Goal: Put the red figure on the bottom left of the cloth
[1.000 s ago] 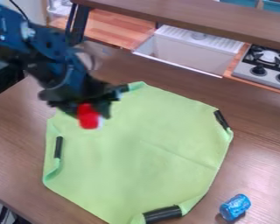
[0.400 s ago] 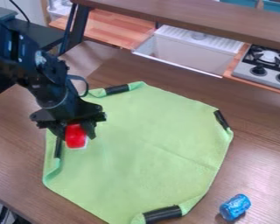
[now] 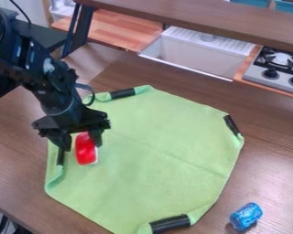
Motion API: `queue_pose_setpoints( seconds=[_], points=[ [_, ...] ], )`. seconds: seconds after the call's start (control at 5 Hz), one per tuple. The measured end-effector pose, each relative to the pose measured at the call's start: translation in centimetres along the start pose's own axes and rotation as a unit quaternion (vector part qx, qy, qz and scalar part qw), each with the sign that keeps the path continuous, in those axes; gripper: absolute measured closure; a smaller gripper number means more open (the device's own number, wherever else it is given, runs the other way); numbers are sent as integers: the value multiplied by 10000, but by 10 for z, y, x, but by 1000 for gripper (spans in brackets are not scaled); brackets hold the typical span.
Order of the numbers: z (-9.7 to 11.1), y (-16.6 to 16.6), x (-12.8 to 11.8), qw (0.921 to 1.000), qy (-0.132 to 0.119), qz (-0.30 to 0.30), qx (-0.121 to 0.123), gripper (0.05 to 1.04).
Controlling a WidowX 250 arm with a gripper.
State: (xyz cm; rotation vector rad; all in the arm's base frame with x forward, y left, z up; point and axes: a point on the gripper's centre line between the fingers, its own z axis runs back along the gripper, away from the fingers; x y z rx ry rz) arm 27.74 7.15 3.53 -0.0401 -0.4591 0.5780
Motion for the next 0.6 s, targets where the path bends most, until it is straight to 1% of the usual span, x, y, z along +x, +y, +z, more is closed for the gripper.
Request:
queue_pose_setpoints(
  seconds=[0.2,0.4,0.6],
  points=[
    [0,1,0,10000,-8,-18,30,81],
    [2,-4,-1,9998,77,-162,57,83],
    [41,-23,23,9998,-171,-54,-109,83]
  ],
)
